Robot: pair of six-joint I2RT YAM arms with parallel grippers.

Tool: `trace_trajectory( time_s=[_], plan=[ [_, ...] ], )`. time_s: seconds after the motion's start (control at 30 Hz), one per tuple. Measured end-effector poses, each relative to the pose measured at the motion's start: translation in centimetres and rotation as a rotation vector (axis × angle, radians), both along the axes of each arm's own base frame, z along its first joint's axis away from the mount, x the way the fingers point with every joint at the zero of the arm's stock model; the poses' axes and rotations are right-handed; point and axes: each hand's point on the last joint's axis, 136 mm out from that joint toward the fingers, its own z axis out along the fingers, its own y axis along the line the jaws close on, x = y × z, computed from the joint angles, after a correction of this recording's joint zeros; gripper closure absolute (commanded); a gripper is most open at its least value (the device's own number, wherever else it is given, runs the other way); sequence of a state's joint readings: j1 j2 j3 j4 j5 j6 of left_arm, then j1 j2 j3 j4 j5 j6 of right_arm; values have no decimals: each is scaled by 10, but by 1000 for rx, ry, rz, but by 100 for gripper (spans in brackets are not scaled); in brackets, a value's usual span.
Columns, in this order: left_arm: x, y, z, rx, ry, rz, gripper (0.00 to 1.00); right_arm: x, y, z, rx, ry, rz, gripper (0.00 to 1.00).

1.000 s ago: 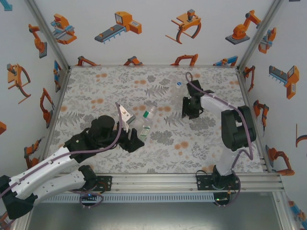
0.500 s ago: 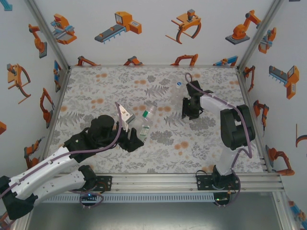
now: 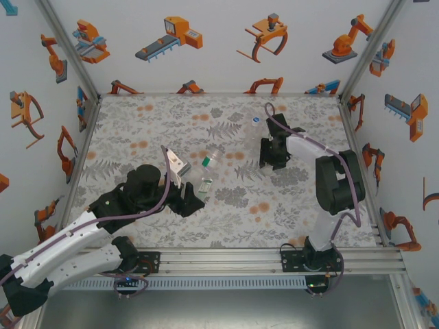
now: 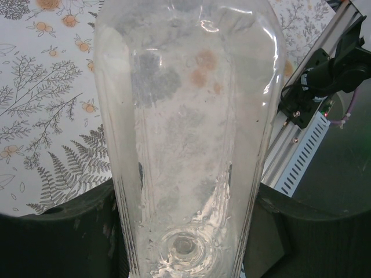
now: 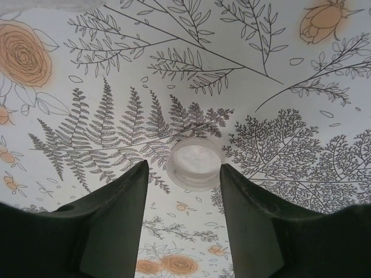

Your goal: Screw on the bottle caps

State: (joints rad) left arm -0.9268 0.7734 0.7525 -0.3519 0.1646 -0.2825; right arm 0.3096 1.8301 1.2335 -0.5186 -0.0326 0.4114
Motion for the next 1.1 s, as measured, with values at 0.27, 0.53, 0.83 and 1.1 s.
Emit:
trace_trajectory(
  time_s=[0.27, 0.53, 0.83, 1.1],
  plan=[
    [0, 0, 0, -1, 2, 1, 96, 1, 0, 2, 2, -5, 0, 49],
    [1, 1, 1, -5, 0, 6, 96, 1, 0, 1, 1, -3, 0, 49],
    [1, 1, 1, -5, 0, 7, 96, 0, 0, -3, -3, 7, 0, 48],
    [2, 0, 2, -8, -2, 7, 96, 0, 0, -7, -6, 16, 0, 48]
  ],
)
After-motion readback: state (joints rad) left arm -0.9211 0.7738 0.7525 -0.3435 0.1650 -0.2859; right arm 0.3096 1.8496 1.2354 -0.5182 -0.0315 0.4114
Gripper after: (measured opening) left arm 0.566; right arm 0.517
